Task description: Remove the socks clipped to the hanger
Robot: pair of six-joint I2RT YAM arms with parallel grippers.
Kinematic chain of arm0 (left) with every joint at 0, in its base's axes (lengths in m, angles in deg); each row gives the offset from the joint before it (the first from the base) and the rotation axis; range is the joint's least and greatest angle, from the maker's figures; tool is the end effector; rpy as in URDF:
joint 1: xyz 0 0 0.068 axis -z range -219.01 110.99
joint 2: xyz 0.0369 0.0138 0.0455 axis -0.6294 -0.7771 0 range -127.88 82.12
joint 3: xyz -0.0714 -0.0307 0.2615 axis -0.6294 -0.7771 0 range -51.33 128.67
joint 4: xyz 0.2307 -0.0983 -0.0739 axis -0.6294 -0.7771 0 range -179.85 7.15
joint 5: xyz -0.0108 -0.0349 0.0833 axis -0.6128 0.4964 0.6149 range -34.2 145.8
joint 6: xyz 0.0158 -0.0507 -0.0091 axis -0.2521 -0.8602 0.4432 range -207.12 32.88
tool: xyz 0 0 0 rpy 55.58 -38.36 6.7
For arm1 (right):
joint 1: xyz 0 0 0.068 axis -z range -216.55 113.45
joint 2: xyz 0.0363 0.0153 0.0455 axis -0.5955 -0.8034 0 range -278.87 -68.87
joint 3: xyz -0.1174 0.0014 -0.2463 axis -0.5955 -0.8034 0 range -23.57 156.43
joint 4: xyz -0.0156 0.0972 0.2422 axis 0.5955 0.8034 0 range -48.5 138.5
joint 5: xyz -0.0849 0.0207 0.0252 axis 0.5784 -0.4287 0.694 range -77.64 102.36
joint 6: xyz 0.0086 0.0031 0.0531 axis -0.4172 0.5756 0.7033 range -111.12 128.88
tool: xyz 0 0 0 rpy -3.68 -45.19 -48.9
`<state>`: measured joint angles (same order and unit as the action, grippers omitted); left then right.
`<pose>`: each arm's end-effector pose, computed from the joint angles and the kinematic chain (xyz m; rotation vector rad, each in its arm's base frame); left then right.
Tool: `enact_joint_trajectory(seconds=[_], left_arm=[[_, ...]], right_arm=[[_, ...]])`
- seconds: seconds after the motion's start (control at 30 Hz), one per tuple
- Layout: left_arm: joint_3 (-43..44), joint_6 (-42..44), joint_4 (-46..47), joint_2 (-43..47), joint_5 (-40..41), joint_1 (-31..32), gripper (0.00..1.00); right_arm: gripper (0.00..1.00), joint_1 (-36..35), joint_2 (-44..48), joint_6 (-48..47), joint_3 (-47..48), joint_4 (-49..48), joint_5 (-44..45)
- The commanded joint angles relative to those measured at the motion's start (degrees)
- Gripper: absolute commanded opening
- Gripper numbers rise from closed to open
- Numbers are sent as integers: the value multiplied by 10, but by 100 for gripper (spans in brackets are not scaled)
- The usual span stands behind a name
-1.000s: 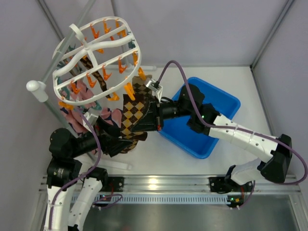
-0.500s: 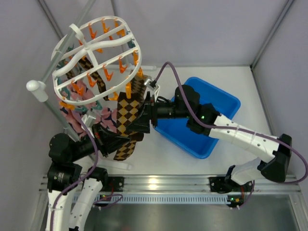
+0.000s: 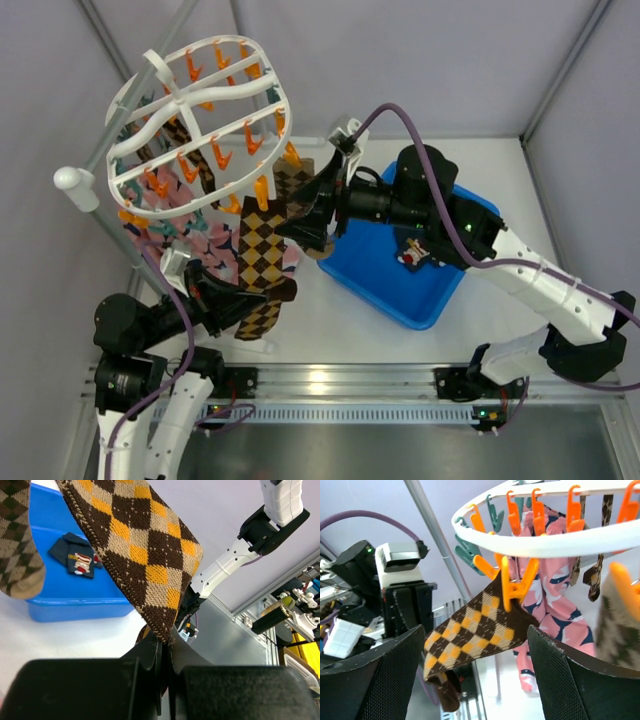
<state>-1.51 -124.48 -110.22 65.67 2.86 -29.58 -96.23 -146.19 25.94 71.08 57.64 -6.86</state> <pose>0.0283 -0.0335 0.3832 0.4292 1.6046 -1.3053 0.1341 0.2524 0.5036 -0.8829 1.4623 1.2905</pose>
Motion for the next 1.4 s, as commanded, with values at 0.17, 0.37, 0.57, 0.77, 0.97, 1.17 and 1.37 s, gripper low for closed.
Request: enact_joint_trajectory(seconds=[0.17, 0.37, 0.57, 0.77, 0.97, 1.17, 1.37], left_arm=[[8, -13, 24, 4, -17, 3, 0], [12, -12, 25, 7, -22, 9, 0], [4, -11, 25, 10, -22, 13, 0], [4, -8, 25, 7, -23, 16, 0], [6, -14, 25, 15, -30, 17, 0], [7, -8, 24, 12, -30, 21, 0], [-3, -10, 25, 21, -31, 22, 0]], right_arm=[[80, 23, -62, -54, 73, 32, -9], [79, 25, -83, -67, 76, -5, -16], [78, 24, -85, -69, 83, -47, -26], [68, 26, -117, -53, 126, -55, -42], [54, 25, -154, -39, 159, -50, -61], [0, 26, -158, -27, 149, -73, -54], [0, 26, -118, -13, 82, -116, -18]])
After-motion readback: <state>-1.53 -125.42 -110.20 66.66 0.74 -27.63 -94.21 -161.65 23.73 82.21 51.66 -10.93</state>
